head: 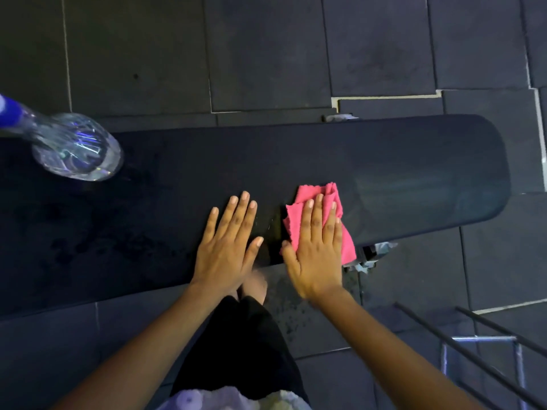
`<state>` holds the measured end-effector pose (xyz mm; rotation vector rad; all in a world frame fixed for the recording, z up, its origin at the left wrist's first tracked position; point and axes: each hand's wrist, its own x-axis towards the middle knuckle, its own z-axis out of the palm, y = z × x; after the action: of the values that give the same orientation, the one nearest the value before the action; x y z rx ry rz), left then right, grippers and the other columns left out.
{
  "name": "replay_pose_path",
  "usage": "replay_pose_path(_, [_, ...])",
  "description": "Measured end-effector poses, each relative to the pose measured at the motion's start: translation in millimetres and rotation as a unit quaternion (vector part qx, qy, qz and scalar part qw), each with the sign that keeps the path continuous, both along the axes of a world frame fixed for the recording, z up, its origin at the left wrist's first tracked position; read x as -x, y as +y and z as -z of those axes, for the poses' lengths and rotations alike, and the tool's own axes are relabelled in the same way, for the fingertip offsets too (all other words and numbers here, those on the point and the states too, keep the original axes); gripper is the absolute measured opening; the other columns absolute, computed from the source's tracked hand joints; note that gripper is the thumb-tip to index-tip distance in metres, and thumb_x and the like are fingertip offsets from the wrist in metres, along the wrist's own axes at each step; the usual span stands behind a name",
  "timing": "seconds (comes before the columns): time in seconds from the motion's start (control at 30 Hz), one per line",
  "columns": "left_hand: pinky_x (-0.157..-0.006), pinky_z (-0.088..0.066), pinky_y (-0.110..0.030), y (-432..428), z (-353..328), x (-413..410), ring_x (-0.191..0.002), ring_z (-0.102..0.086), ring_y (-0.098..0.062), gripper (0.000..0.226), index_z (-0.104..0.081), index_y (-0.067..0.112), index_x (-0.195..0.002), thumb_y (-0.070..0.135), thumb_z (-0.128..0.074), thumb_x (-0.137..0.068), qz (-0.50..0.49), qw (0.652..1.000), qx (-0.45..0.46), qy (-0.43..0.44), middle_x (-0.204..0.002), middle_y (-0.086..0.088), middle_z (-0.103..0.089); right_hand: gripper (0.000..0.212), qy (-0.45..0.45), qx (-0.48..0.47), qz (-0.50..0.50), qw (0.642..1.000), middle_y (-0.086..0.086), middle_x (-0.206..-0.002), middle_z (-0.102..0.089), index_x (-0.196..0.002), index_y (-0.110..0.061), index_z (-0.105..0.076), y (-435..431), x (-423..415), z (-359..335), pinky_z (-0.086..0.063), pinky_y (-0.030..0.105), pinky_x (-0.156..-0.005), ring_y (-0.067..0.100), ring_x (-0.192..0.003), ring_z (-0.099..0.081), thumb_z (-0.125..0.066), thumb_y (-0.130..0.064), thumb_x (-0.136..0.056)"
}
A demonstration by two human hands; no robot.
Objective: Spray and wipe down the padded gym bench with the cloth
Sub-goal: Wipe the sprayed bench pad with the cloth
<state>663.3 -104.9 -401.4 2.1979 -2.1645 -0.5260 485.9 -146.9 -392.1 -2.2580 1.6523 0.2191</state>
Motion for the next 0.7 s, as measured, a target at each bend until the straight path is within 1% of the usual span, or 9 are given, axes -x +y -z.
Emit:
replay_pose_path(0.1, [-0.120,-0.013,-0.045,0.8,0.9,-4.2,-0.149,-0.007,-0.019,0.062,-0.014,0.012,-0.153,0.044,-0.023,-0.100,0.013,1.000,0.005,0.001,-0.161,-0.006,-0.008,0.078,0.032,0.000,-0.142,0.989,0.017,-0.163,0.004,-0.154,-0.001,-0.002,-28.3,18.6,1.3,-0.010,0.054,-0.122,0.036,-0.151,0.007,-0.015,-0.053,-0.097])
replay_pose_path(0.17, [-0.120,-0.014,-0.046,0.5,1.7,-3.9,-0.149,-0.007,-0.019,0.062,-0.014,0.011,-0.153,0.044,-0.023,-0.101,0.009,1.000,0.006,-0.006,-0.162,-0.006,-0.008,0.075,0.040,0.013,-0.190,0.981,0.014,-0.164,0.004,-0.155,-0.004,-0.001,-51.7,18.0,3.7,-0.010,0.053,-0.122,0.033,-0.151,0.006,-0.014,-0.052,-0.098])
replay_pose_path(0.23, [-0.120,-0.014,-0.046,0.4,1.7,-1.8,-0.149,-0.008,-0.019,0.062,-0.014,0.011,-0.153,0.044,-0.024,-0.101,0.008,1.000,0.010,-0.003,-0.162,-0.006,-0.008,0.073,0.031,0.026,-0.182,0.983,0.011,-0.165,0.003,-0.155,-0.007,0.000,-69.5,9.3,7.1,-0.007,0.051,-0.123,0.030,-0.152,0.007,-0.013,-0.050,-0.098])
replay_pose_path(0.3, [-0.120,-0.013,-0.046,0.2,2.8,-1.9,-0.149,-0.008,-0.019,0.062,-0.014,0.011,-0.153,0.043,-0.024,-0.101,0.007,1.000,0.012,0.004,-0.162,-0.005,-0.009,0.071,0.012,0.033,-0.150,0.988,0.009,-0.165,0.001,-0.156,-0.010,-0.002,-82.4,-3.8,12.5,-0.004,0.049,-0.123,0.027,-0.152,0.007,-0.014,-0.048,-0.097])
replay_pose_path(0.43, [-0.120,-0.011,-0.045,-0.4,6.0,-4.0,-0.149,-0.007,-0.019,0.061,-0.013,0.012,-0.153,0.043,-0.023,-0.101,0.010,1.000,0.007,0.009,-0.162,-0.005,-0.008,0.073,0.008,0.059,-0.033,0.998,0.010,-0.165,-0.003,-0.156,-0.009,-0.005,-111.3,-40.7,16.2,-0.002,0.047,-0.123,0.031,-0.152,0.003,-0.012,-0.047,-0.094])
replay_pose_path(0.53, [-0.121,-0.010,-0.045,0.1,8.1,-5.1,-0.149,-0.005,-0.018,0.060,-0.014,0.013,-0.153,0.043,-0.021,-0.101,0.012,1.000,0.010,0.021,-0.162,-0.004,-0.008,0.075,0.021,0.055,0.034,0.998,0.012,-0.165,0.000,-0.155,-0.007,-0.002,-138.6,-72.7,16.3,-0.001,0.048,-0.123,0.034,-0.151,0.004,-0.007,-0.046,-0.092])
replay_pose_path(0.6, [-0.120,-0.011,-0.045,0.5,8.0,-5.0,-0.149,-0.006,-0.018,0.059,-0.015,0.013,-0.153,0.042,-0.021,-0.101,0.009,0.999,0.010,0.034,-0.162,-0.004,-0.009,0.077,0.024,0.047,0.027,0.998,0.013,-0.165,0.000,-0.155,-0.006,-0.002,-150.7,-81.0,14.6,0.000,0.048,-0.123,0.033,-0.151,0.005,-0.005,-0.047,-0.090])
replay_pose_path(0.63, [-0.120,-0.013,-0.046,0.3,7.2,-5.2,-0.149,-0.007,-0.018,0.059,-0.017,0.012,-0.152,0.041,-0.022,-0.101,0.006,0.999,0.011,0.042,-0.162,-0.005,-0.011,0.078,0.017,0.041,-0.002,0.999,0.012,-0.165,-0.001,-0.155,-0.006,-0.002,-153.7,-81.7,12.7,0.000,0.047,-0.123,0.033,-0.151,0.005,-0.004,-0.047,-0.089])
replay_pose_path(0.7, [-0.119,-0.017,-0.047,-0.3,5.1,-6.2,-0.149,-0.011,-0.019,0.056,-0.023,0.010,-0.151,0.037,-0.025,-0.102,-0.005,0.997,0.029,0.077,-0.160,-0.006,-0.016,0.078,-0.008,0.027,-0.107,0.994,0.013,-0.164,-0.002,-0.155,-0.006,-0.005,-153.7,-79.1,6.9,-0.001,0.046,-0.123,0.032,-0.152,0.003,-0.006,-0.048,-0.089])
